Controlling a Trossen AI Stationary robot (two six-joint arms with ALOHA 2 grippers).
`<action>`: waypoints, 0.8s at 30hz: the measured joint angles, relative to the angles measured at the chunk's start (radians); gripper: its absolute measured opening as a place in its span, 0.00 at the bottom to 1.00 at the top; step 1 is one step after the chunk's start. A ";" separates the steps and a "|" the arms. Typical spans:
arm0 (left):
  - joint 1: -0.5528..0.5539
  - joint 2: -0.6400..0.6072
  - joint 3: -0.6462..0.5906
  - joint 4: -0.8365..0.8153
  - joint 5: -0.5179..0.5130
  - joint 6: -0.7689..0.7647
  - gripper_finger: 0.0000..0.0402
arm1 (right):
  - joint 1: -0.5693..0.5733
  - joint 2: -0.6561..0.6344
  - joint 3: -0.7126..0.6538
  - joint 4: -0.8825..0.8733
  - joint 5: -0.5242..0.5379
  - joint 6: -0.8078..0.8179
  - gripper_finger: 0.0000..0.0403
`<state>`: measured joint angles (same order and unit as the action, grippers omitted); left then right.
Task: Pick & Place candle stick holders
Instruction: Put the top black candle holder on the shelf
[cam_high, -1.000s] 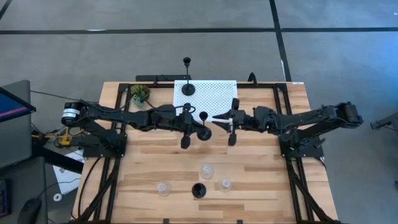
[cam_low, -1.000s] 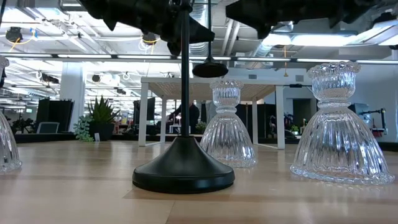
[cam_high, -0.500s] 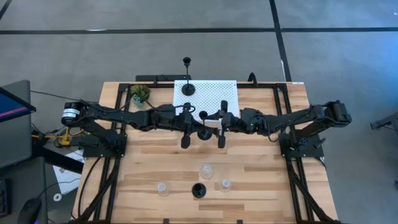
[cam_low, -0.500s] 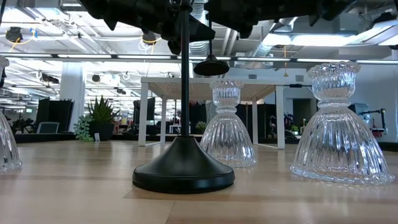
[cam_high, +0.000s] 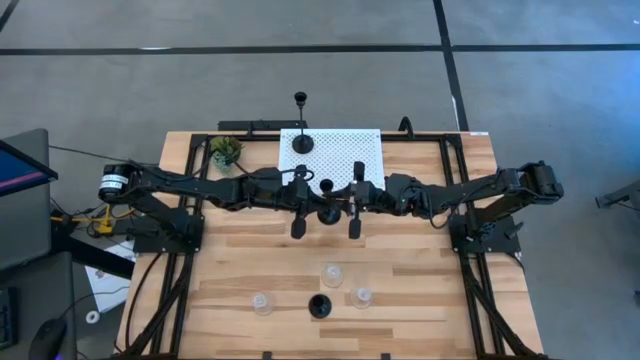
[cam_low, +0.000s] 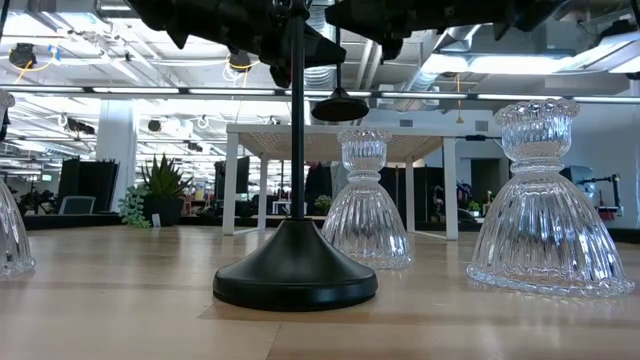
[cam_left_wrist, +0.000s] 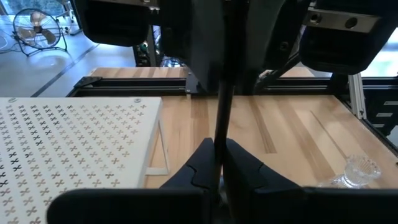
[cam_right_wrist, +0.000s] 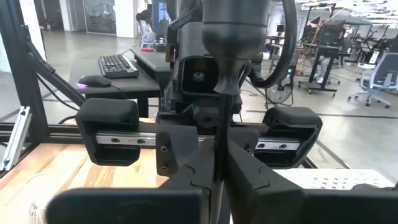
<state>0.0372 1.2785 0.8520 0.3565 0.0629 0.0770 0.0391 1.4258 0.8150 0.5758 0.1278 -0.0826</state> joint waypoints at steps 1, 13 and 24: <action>0.000 0.000 0.000 0.000 0.000 0.001 0.03 | 0.000 0.000 0.000 0.000 0.001 -0.008 0.03; -0.001 -0.063 -0.002 -0.104 0.003 -0.004 0.13 | 0.000 -0.136 -0.002 -0.144 0.004 -0.032 0.01; -0.068 -0.279 -0.009 -0.280 0.002 -0.002 0.12 | -0.074 -0.224 -0.001 -0.199 0.043 -0.059 0.00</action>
<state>-0.0307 0.9992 0.8429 0.0765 0.0647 0.0754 -0.0344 1.2020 0.8143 0.3771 0.1712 -0.1413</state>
